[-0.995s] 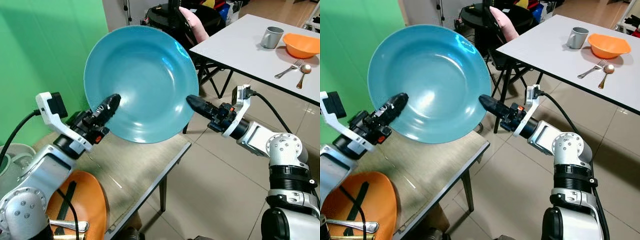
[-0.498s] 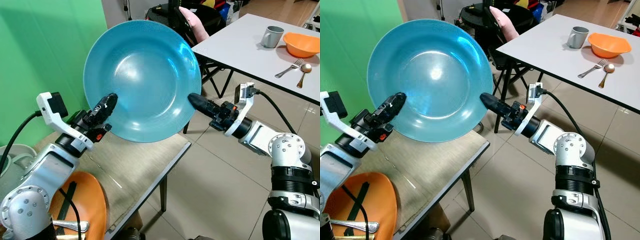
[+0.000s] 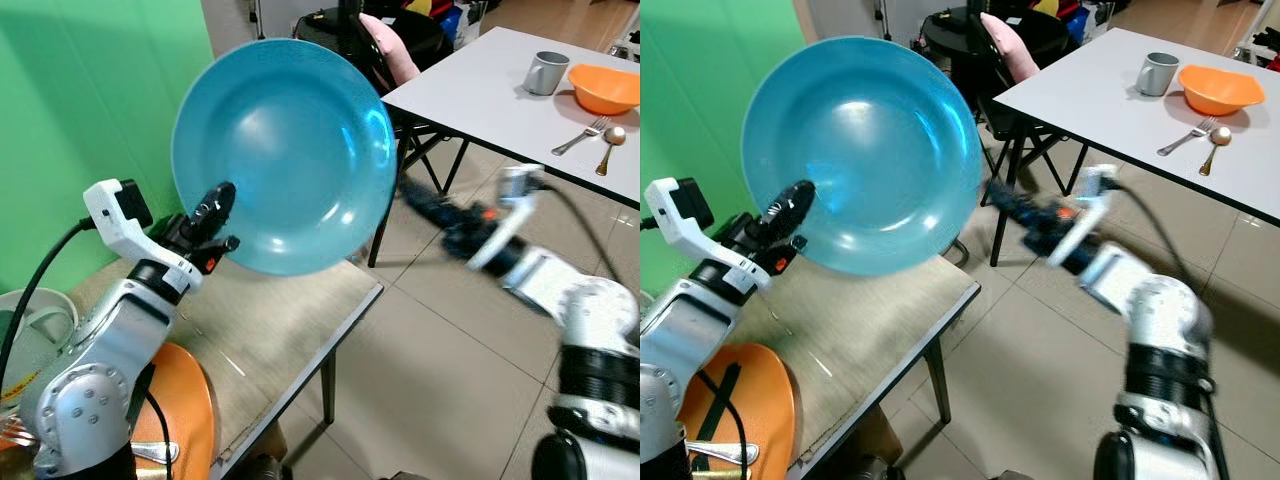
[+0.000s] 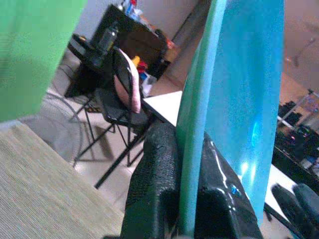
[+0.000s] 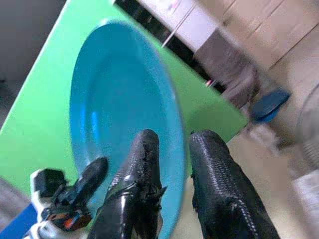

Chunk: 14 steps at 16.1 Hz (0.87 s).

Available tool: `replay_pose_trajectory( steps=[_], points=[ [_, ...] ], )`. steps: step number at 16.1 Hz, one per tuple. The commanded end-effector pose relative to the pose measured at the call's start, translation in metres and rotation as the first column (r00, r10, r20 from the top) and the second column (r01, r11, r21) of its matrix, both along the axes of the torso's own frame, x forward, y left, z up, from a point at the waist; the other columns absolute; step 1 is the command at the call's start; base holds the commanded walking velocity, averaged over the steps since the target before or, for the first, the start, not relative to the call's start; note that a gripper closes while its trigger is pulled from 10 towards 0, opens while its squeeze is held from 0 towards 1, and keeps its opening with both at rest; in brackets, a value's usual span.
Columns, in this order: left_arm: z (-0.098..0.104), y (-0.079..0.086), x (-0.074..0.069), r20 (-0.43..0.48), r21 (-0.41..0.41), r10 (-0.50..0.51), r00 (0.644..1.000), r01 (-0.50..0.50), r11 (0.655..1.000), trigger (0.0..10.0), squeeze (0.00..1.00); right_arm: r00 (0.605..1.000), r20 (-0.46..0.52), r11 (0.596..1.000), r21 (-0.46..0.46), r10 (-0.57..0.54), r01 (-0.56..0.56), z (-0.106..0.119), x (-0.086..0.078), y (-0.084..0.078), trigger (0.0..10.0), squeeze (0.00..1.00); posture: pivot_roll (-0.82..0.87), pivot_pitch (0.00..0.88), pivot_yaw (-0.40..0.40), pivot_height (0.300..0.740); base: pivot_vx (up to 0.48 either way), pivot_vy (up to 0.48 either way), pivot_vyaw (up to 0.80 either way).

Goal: Setting the table

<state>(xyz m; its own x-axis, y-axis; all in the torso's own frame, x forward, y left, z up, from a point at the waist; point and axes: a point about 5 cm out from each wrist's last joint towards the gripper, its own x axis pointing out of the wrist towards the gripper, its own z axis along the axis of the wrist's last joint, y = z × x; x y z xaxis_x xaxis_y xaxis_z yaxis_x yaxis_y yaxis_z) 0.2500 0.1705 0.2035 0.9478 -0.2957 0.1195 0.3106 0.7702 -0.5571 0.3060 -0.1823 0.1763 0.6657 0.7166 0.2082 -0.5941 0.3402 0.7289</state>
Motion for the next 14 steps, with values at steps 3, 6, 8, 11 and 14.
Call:
replay_pose_trajectory(
  steps=[3, 6, 8, 11, 14],
  points=[
    [0.013, -0.007, 0.001, 0.091, 0.017, 0.037, 0.995, -0.038, 0.999, 0.0, 0.0, 0.987, 0.083, 0.987, -0.066, -0.141, 0.146, 0.013, -0.019, -0.03, 10.0, 1.0, -0.04, 0.0, 0.074, 0.74, 0.0, 0.0, 0.0],
    [0.017, -0.018, 0.001, 0.152, 0.216, 0.069, 0.986, -0.101, 0.971, 1.6, 0.0, 0.959, 0.226, 0.889, -0.383, -0.173, 0.251, 0.027, -0.041, -0.008, 10.0, 0.0, -0.09, 0.0, 0.088, 0.74, 0.0, 0.0, 0.0],
    [0.009, -0.023, -0.003, 0.193, 0.472, 0.103, 0.976, -0.185, 0.862, 10.0, 0.0, 0.888, 0.394, 0.677, -0.589, -0.236, 0.441, 0.02, -0.043, 0.019, 10.0, 0.0, -0.09, 0.0, 0.071, 0.74, 0.0, 0.0, 0.0],
    [0.002, -0.021, -0.007, 0.219, 0.53, 0.169, 0.961, -0.263, 0.806, 10.0, 0.0, 0.863, 0.383, 0.655, -0.566, -0.329, 0.5, 0.016, -0.041, 0.031, 10.0, 0.0, -0.08, 0.0, 0.051, 0.74, 0.0, -0.081, 0.0],
    [-0.001, -0.02, -0.005, 0.229, 0.549, 0.207, 0.951, -0.302, 0.779, 10.0, 0.0, 0.848, 0.412, 0.588, -0.613, -0.333, 0.528, 0.01, -0.038, 0.042, 10.0, 0.0, -0.07, 0.0, 0.046, 0.74, 0.0, -0.39, 0.0]
  ],
)
